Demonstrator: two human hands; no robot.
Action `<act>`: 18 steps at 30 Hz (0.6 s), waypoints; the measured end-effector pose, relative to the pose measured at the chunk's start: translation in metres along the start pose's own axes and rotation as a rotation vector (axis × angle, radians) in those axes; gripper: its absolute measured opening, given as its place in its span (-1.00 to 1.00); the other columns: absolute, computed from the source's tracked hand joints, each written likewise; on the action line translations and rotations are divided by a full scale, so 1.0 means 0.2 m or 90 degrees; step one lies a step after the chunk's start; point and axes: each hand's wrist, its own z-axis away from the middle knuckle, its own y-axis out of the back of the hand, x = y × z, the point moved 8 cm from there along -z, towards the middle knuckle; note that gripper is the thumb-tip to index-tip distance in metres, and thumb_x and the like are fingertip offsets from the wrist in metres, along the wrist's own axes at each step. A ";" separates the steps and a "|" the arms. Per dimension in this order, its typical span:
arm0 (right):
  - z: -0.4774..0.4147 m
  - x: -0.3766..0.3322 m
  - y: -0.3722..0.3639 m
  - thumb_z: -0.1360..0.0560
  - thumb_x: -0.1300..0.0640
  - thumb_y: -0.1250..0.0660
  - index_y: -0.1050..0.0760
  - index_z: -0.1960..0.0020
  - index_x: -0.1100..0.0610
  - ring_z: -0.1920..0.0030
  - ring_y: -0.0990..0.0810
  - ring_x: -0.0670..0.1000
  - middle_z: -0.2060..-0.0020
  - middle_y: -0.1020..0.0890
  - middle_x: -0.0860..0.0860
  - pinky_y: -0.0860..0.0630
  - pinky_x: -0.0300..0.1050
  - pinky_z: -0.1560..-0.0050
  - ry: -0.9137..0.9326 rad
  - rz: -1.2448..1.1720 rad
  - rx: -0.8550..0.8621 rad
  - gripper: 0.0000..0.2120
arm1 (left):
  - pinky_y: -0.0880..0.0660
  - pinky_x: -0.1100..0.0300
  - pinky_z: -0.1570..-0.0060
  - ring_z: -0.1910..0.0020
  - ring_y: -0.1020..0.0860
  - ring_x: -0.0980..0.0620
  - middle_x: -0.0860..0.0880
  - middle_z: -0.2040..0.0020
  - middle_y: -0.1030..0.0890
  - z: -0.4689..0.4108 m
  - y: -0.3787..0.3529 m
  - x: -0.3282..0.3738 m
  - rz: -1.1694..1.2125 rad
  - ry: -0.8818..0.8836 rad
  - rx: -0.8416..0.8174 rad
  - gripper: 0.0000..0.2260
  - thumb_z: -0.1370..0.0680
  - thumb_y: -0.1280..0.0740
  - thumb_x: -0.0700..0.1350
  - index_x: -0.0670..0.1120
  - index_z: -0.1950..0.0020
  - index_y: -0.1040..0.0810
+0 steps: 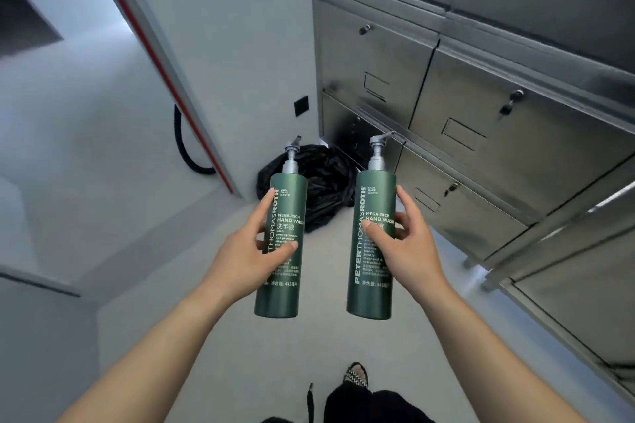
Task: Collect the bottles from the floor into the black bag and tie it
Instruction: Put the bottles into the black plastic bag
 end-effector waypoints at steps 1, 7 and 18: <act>-0.08 -0.02 0.00 -0.34 0.07 -0.47 -0.25 -0.19 -0.49 0.16 -0.61 -0.25 -0.02 -0.60 -0.16 -0.48 -0.45 0.32 0.004 -0.002 -0.004 -0.34 | -0.55 0.14 0.07 0.19 -0.60 0.30 0.35 0.05 -0.54 -0.06 0.00 0.01 0.001 0.004 0.002 -0.25 -0.39 -0.43 0.09 0.58 -0.29 0.00; -0.43 -0.04 -0.05 -0.35 0.05 -0.47 -0.20 -0.13 -0.56 0.16 -0.59 -0.28 -0.02 -0.58 -0.19 -0.46 -0.47 0.32 -0.007 0.006 0.009 -0.33 | -0.52 0.25 0.15 0.15 -0.59 0.35 0.57 0.10 -0.50 -0.39 0.00 0.04 0.009 0.007 -0.020 -0.26 -0.38 -0.43 0.09 0.55 -0.31 -0.03; -1.11 0.04 -0.30 -0.34 0.04 -0.48 -0.22 -0.33 -0.35 0.14 -0.57 -0.32 -0.05 -0.55 -0.20 -0.46 -0.48 0.33 -0.063 0.035 0.050 -0.30 | -0.55 0.17 0.11 0.15 -0.62 0.25 0.29 0.05 -0.55 -1.31 0.18 -0.05 -0.013 -0.011 -0.075 -0.26 -0.31 -0.42 0.21 0.55 -0.31 -0.03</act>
